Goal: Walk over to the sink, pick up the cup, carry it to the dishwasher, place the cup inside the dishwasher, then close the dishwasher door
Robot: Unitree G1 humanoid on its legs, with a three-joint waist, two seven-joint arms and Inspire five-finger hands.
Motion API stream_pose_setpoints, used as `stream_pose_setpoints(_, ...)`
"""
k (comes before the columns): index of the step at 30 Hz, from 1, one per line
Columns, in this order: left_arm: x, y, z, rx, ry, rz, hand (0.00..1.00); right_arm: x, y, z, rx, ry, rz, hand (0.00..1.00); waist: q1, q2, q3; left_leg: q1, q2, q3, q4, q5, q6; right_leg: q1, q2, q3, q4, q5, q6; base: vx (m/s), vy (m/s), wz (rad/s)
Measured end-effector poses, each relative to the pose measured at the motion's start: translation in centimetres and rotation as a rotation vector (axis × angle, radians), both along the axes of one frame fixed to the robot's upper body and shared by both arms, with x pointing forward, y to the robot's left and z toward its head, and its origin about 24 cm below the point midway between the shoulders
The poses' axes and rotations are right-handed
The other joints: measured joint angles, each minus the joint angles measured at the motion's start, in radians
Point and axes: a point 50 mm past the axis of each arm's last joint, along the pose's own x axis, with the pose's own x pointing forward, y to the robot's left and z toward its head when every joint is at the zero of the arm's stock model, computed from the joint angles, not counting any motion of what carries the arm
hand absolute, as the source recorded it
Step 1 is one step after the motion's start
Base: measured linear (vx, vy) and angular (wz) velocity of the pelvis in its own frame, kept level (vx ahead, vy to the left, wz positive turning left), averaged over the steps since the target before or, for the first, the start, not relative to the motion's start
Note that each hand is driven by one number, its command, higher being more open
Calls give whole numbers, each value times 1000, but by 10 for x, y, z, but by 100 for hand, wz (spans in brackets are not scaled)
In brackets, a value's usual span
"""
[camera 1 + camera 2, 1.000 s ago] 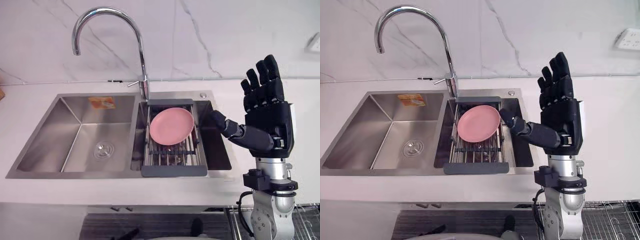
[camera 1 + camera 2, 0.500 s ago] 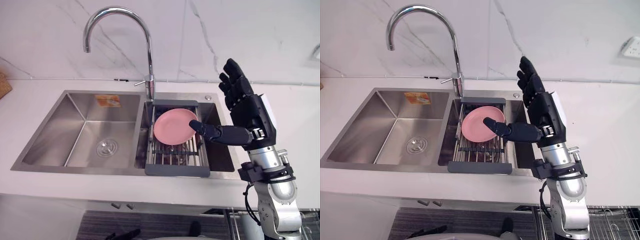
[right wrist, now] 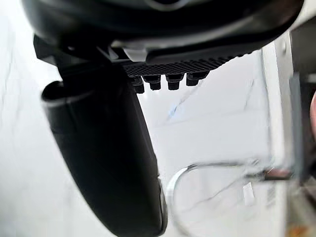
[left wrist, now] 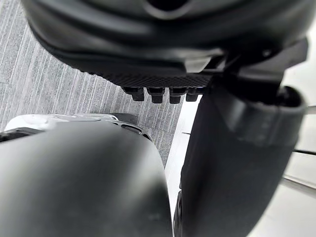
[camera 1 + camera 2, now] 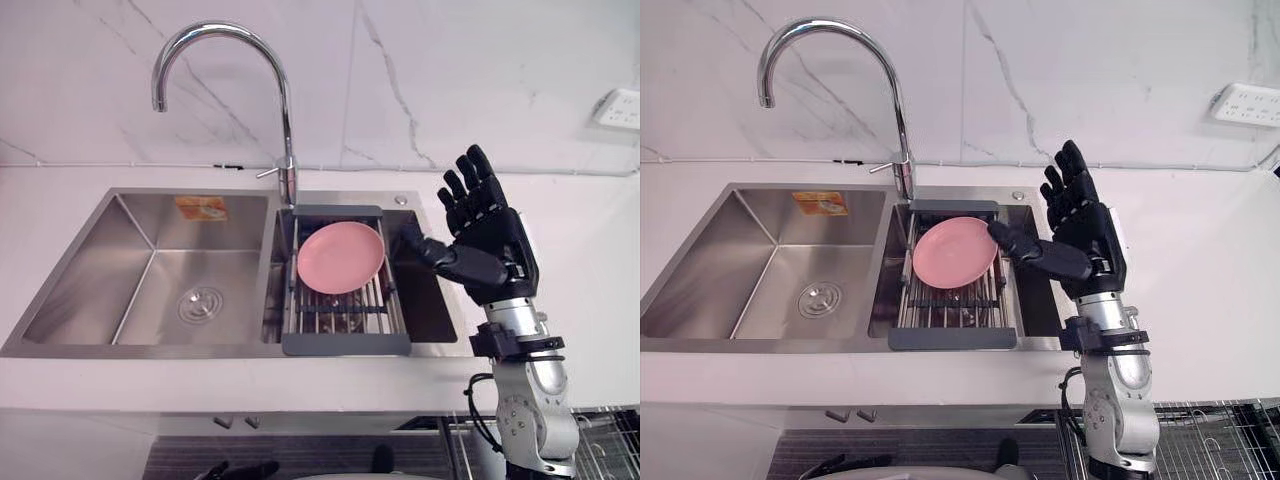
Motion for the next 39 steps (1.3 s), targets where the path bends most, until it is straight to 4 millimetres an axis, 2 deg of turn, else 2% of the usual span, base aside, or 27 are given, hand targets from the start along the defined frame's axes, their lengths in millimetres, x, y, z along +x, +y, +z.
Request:
stream_pose_setpoints(4,-1,1,0,-4,19,-11,100,-3,2,22,-560,-57,-75,100,-5,-1,1,0,3,11,-1,-1,-1,0,1,-1,0,0,0,0,0,0)
stream_pose_setpoints(5,-1,1,0,-4,19,-15,100,-4,3,25,-618,-74,-72,100,-6,-1,1,0,4,12,-1,-1,-1,0,2,-1,0,0,0,0,0,0)
stream_pose_setpoints(7,2,2,1,-12,21,-47,100,-6,11,38,-845,-142,-60,100,-8,-3,2,0,6,13,0,-1,-2,0,3,-1,0,0,0,0,0,0)
stream_pose_setpoints(12,10,1,2,-16,14,-67,100,-3,25,38,-1121,-166,-9,100,-8,-7,5,-2,6,12,-1,-2,-2,-1,3,-3,0,0,0,0,0,0)
stream_pose_setpoints(14,13,3,3,-8,26,-82,100,-3,38,30,-1315,-174,53,100,-9,-14,13,-8,7,11,-2,-1,-2,-6,4,-6,0,0,0,-13,-5,2)
stream_pose_setpoints(20,17,2,3,2,41,-118,100,4,54,16,-1513,-167,109,100,-8,-15,13,-10,3,6,-2,-1,-1,-5,0,-9,5,1,0,1,1,1)
stream_pose_setpoints(24,21,0,3,6,36,-137,100,10,55,2,-1601,-113,104,100,-7,-16,12,-14,-1,-2,-3,0,-1,-5,-3,-15,4,1,1,-1,0,4)
stream_pose_setpoints(31,26,-2,3,7,34,-167,100,24,49,-23,-1642,-41,2,100,-4,-17,11,-11,-2,-20,-21,15,1,-1,-5,-23,0,2,1,-17,-10,6)
stream_pose_setpoints(39,28,-4,3,4,33,-169,100,33,48,-35,-1639,-44,-105,100,-2,-17,11,-9,-1,-27,-32,20,5,1,-3,-26,0,7,-7,-39,-14,2)
